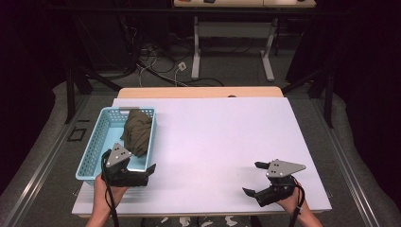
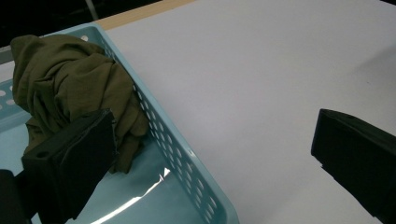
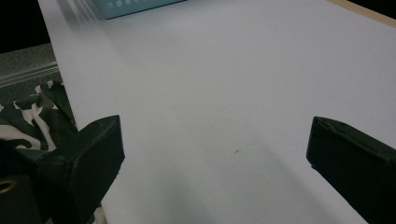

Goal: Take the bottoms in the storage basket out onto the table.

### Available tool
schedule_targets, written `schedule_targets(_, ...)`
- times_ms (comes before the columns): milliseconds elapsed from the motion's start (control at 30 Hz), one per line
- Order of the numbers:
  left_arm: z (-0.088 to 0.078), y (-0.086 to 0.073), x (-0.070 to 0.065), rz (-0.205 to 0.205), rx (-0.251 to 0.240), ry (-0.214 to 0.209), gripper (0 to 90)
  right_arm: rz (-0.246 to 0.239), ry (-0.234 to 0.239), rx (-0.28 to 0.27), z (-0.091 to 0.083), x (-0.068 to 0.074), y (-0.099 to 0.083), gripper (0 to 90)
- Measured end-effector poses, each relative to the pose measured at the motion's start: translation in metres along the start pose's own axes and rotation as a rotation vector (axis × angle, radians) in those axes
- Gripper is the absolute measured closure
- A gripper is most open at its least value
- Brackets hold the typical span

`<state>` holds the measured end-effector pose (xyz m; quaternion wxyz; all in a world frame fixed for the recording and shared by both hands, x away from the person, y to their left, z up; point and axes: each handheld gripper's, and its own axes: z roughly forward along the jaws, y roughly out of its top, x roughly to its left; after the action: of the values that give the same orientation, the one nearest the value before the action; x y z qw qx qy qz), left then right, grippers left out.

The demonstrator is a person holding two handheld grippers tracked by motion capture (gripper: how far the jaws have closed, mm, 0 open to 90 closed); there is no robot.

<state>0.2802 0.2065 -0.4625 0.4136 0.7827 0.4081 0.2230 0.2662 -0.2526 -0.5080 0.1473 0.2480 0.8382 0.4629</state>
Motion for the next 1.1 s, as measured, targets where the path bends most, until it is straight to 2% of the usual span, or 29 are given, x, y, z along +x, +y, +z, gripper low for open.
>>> schedule_targets(300, 0.014, 0.008, 0.013, -0.029, 0.027, 0.025, 0.2, -0.006, -0.001, 0.012, 0.001, 0.001, 0.000, 4.2)
schedule_targets(433, 0.020, 0.016, 0.024, -0.059, 0.029, 0.033, 0.2, -0.009, -0.004, 0.010, 0.000, 0.001, 0.000, 4.6)
schedule_targets(867, 0.030, 0.022, 0.038, -0.069, 0.049, 0.056, 0.2, -0.016, -0.001, 0.020, 0.004, 0.003, 0.001, 4.9)
schedule_targets(967, 0.033, 0.023, 0.044, -0.065, 0.038, 0.035, 0.2, -0.017, -0.001, 0.026, 0.004, 0.003, 0.000, 5.0)
schedule_targets(1100, 0.035, 0.023, 0.052, -0.075, 0.041, 0.037, 0.2, -0.014, -0.003, 0.028, 0.006, 0.002, 0.001, 5.1)
